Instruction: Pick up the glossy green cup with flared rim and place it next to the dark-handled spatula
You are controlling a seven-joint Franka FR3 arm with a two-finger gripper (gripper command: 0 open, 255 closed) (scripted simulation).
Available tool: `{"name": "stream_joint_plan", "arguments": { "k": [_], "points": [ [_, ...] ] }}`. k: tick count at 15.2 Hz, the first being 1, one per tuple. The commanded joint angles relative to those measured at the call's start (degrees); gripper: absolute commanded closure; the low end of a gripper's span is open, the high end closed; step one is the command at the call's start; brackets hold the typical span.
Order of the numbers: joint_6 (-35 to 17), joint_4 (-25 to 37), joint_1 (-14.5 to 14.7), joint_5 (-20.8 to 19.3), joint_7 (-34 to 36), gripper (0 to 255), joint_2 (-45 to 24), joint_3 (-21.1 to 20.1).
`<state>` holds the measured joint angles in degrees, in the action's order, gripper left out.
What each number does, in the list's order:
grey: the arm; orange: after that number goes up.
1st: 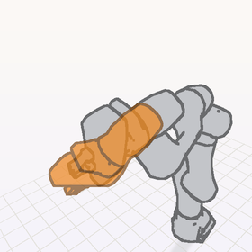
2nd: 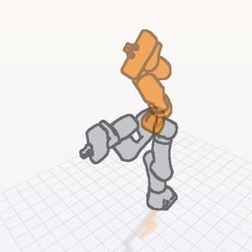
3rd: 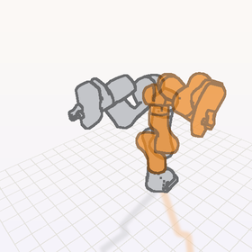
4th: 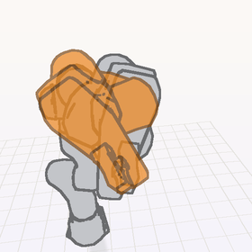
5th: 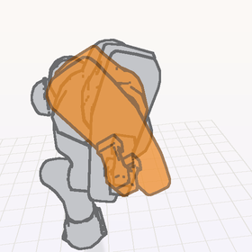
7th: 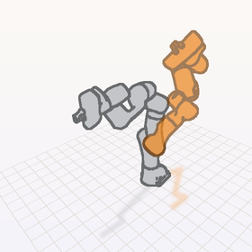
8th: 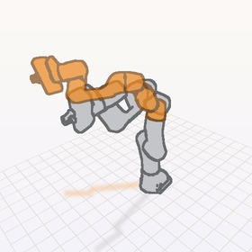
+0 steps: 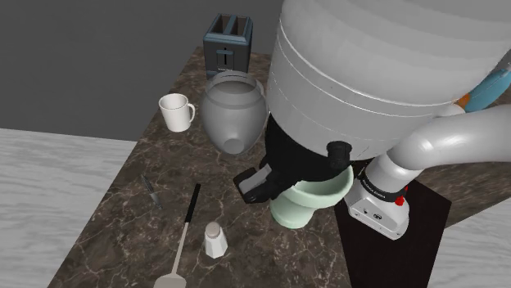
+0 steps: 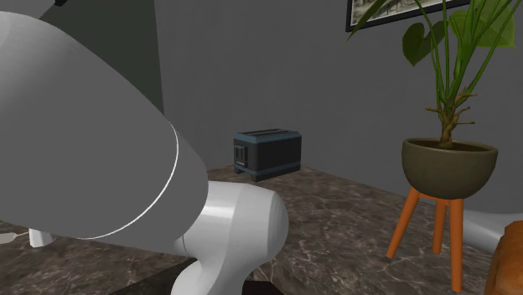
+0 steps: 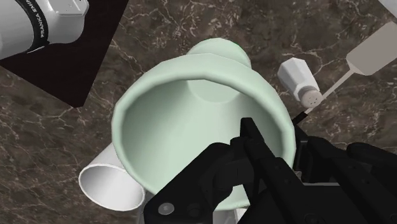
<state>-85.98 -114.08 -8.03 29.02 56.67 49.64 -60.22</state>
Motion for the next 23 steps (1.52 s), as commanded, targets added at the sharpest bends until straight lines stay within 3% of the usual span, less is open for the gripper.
{"name": "stream_joint_plan", "arguments": {
  "k": [1, 23],
  "points": [
    [-1.24, -1.52, 0.29, 0.57, -0.06, 255, 0.47, -0.52],
    [-14.79, -15.04, 1.28, 7.76, -0.53, 255, 3.3, -9.65]
  ]
}}
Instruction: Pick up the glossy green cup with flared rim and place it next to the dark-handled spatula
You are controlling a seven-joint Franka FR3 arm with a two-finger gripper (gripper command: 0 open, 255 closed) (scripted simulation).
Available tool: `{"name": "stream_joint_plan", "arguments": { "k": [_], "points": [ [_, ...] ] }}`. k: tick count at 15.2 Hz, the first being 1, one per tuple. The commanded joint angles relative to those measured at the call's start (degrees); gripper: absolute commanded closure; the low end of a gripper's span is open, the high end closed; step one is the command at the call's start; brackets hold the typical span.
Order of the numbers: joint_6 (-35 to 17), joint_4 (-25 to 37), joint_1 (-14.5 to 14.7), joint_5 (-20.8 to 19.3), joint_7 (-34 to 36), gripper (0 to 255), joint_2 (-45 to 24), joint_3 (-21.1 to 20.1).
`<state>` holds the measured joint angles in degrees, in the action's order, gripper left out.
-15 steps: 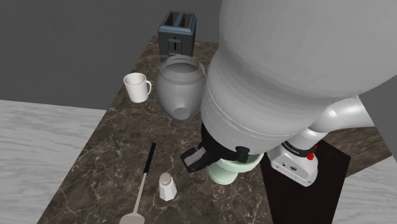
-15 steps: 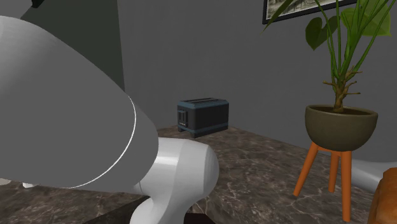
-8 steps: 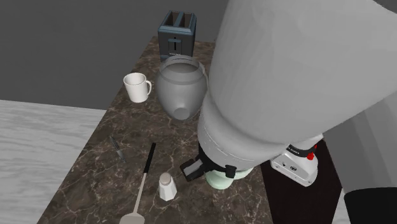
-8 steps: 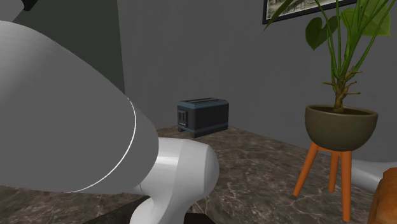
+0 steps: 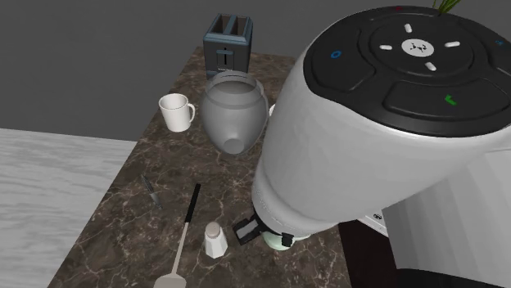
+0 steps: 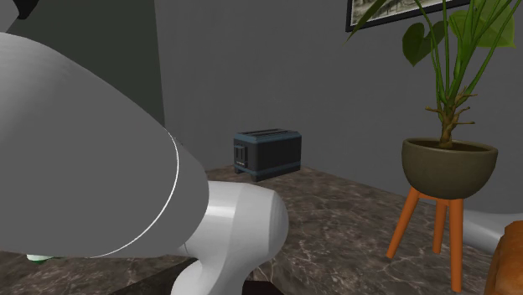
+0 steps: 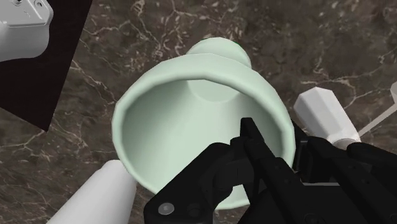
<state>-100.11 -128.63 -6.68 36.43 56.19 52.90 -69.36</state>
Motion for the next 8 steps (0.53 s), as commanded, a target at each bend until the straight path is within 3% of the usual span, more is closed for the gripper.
{"name": "stream_joint_plan", "arguments": {
  "k": [1, 8],
  "points": [
    [-1.28, -0.97, -0.13, 0.72, -0.07, 255, 0.08, -1.05],
    [-2.69, -2.0, -0.32, 1.58, -0.12, 255, 0.16, -2.34]
  ]
}}
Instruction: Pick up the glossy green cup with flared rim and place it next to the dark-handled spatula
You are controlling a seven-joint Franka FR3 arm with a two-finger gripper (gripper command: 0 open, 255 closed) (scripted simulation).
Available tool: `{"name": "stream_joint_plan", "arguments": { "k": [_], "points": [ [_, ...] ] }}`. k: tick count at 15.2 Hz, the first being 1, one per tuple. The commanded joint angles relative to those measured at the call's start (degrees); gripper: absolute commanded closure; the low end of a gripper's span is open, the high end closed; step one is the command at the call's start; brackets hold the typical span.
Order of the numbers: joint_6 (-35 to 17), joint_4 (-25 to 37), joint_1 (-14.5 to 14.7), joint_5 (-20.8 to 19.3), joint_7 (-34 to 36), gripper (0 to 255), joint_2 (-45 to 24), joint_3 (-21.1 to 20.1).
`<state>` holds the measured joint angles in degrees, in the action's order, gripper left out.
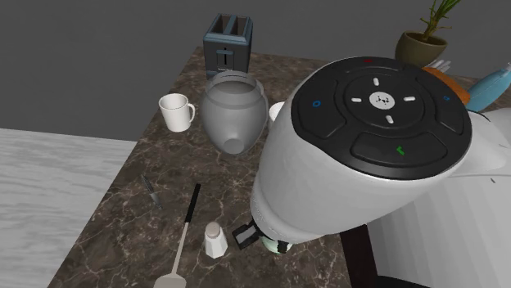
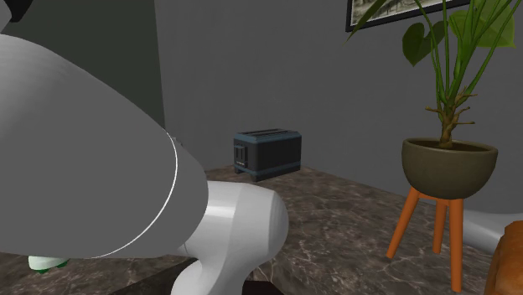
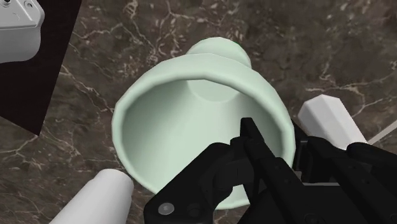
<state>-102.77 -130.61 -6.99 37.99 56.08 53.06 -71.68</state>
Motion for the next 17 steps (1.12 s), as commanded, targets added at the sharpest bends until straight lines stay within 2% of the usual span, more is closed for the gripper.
{"name": "stream_joint_plan", "arguments": {
  "k": [1, 2, 3, 8, 12, 17],
  "points": [
    [-0.04, -0.02, 0.0, 0.02, 0.0, 255, 0.01, -0.02],
    [-0.04, -0.02, 0.0, 0.02, 0.0, 255, 0.01, -0.02],
    [-0.04, -0.01, 0.0, 0.02, 0.0, 0, 0.01, -0.02],
    [-0.04, -0.01, 0.0, 0.02, 0.0, 0, 0.01, -0.02],
    [6.16, 5.71, 0.31, -3.06, 1.3, 0, -0.58, 4.02],
    [6.17, 5.71, 0.31, -3.05, 1.3, 0, -0.57, 4.02]
  ]
}}
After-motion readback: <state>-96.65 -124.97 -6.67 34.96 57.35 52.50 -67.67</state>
